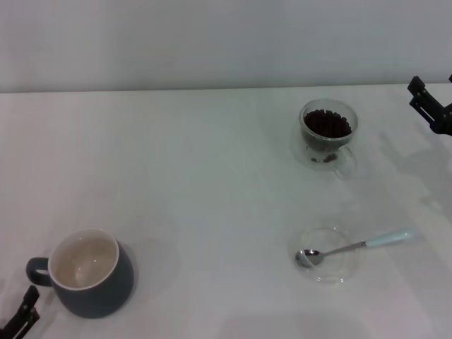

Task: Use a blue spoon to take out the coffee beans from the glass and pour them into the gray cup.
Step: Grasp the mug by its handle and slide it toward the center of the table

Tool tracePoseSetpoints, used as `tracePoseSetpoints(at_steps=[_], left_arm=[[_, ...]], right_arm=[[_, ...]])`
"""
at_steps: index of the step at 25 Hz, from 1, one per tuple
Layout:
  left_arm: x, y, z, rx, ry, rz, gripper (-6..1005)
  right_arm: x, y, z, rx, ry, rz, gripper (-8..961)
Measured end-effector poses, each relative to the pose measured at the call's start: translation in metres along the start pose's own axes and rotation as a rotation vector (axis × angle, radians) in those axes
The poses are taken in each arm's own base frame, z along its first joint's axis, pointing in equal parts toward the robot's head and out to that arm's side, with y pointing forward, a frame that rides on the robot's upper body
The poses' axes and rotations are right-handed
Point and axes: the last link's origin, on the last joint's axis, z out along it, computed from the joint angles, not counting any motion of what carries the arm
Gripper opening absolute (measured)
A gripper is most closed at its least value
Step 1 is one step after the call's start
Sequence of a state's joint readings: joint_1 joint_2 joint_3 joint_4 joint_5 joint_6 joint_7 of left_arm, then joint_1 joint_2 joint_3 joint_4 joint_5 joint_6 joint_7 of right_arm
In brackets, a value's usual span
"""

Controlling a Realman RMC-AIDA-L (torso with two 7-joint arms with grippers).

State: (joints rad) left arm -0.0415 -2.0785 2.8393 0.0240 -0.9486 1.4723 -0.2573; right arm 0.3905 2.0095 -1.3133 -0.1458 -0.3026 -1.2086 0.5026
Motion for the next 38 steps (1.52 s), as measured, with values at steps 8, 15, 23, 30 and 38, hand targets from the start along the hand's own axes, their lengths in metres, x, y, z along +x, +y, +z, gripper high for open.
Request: tracePoseSetpoints(at_steps=[8,15,23,30,38], left_arm=[[0.000,-0.002,0.026,-0.031,-0.038,0.021,892],[0.002,-0.003,0.040,-0.048,-0.041,0.035,892],[0.004,0.002,0.045,-0.057,-0.027,0.038,733],[0.006,0.007,0.048,-0.067,-0.017,0.028,422],[0.012,0.016,0.059,-0.082,0.019,0.036,207]], right_arm=[[0.000,0.000,0.000,0.001,0.001,0.003,859],[0.001,0.000,-0.001,0.003,0.006,0.007,859],[0.002,0.000,-0.001,0.005,0.009,0.018,859],[0.003,0.000,-0.001,0.007,0.011,0.020,858],[0.002,0.000,-0.001,0.006,0.010,0.020,858]])
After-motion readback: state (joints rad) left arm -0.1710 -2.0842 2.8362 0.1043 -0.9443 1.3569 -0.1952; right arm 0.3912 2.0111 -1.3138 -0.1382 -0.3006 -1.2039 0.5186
